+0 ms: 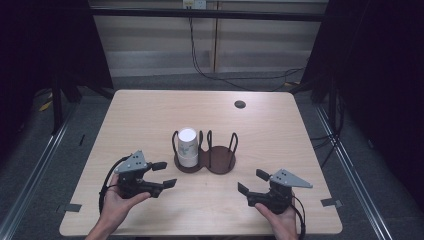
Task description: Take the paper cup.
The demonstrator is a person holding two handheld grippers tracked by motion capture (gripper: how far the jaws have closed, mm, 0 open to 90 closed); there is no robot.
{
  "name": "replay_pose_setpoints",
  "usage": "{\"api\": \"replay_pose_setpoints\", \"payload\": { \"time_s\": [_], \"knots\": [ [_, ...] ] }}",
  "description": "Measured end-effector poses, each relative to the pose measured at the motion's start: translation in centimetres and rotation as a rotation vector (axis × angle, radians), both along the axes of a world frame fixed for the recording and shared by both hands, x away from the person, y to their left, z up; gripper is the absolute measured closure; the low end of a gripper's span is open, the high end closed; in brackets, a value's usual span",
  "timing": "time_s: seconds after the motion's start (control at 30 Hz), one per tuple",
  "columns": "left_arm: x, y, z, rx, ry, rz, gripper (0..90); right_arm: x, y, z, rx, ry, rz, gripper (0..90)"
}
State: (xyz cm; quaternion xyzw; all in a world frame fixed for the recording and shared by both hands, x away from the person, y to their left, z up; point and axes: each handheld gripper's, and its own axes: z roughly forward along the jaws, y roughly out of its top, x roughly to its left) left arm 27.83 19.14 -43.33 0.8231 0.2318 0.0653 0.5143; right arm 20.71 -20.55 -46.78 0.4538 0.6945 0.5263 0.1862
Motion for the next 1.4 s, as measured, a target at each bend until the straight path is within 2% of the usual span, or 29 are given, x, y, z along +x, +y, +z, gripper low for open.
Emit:
{"api": "replay_pose_setpoints", "payload": {
  "time_s": [0.1,0.17,0.23,0.33,0.43,0.53,0.6,0.67,0.77,0.8,0.87,0.97,1.2,1.27,1.3,1.37,1.4],
  "knots": [
    [0.4,0.0,0.3,-0.021,-0.005,0.003,31.6,0.0,0.1,0.0,-0.001,0.002,0.004,13.7],
    [0.6,0.0,0.6,-0.011,-0.008,-0.006,31.5,0.1,0.1,0.0,-0.001,0.005,0.008,13.3],
    [0.8,0.0,0.9,0.005,-0.035,0.001,31.6,0.1,0.0,0.0,-0.001,0.005,0.014,13.2],
    [1.2,0.1,1.1,0.000,-0.023,0.000,31.3,0.0,0.0,0.0,0.000,0.002,0.014,13.1],
    [1.4,0.2,1.2,-0.004,-0.031,0.008,31.2,0.0,-0.1,0.0,-0.003,0.003,0.012,13.1],
    [1.5,0.2,1.3,0.003,-0.030,-0.005,33.2,0.1,0.0,0.0,-0.006,0.005,0.014,13.1],
    [1.8,0.2,1.8,0.016,-0.029,-0.007,35.2,0.1,0.1,-0.1,-0.010,0.007,0.012,13.1],
    [2.0,0.1,2.2,0.001,-0.022,-0.019,35.2,0.2,0.1,-0.1,-0.007,0.006,0.011,13.1],
    [2.3,-0.1,2.7,0.016,-0.011,-0.026,35.1,0.2,0.2,-0.1,-0.008,0.001,0.016,13.1],
    [2.5,-0.1,2.9,0.010,-0.014,-0.026,34.2,0.0,0.1,-0.1,-0.009,0.001,0.021,13.0],
    [2.9,-0.3,3.3,0.040,-0.017,-0.018,33.8,0.0,0.1,-0.1,-0.009,0.001,0.024,13.0],
    [3.4,-0.6,3.6,0.046,0.000,-0.024,33.4,0.0,0.2,-0.1,-0.019,0.002,0.035,12.9],
    [4.6,-1.3,4.8,0.067,-0.020,-0.024,32.1,0.0,0.3,-0.1,-0.026,0.005,0.040,13.0],
    [4.9,-1.4,5.0,0.080,-0.014,-0.013,31.1,0.0,0.3,-0.1,-0.028,0.007,0.042,13.0],
    [5.2,-1.4,5.1,0.085,-0.010,-0.012,27.8,0.0,0.3,-0.1,-0.028,0.007,0.041,13.0],
    [5.6,-1.2,5.2,0.061,0.015,-0.014,25.6,0.0,0.3,-0.1,-0.027,0.011,0.049,13.3],
    [5.8,-1.2,5.3,0.067,0.015,-0.009,25.6,0.1,0.3,-0.1,-0.027,0.015,0.056,13.3]
  ]
}}
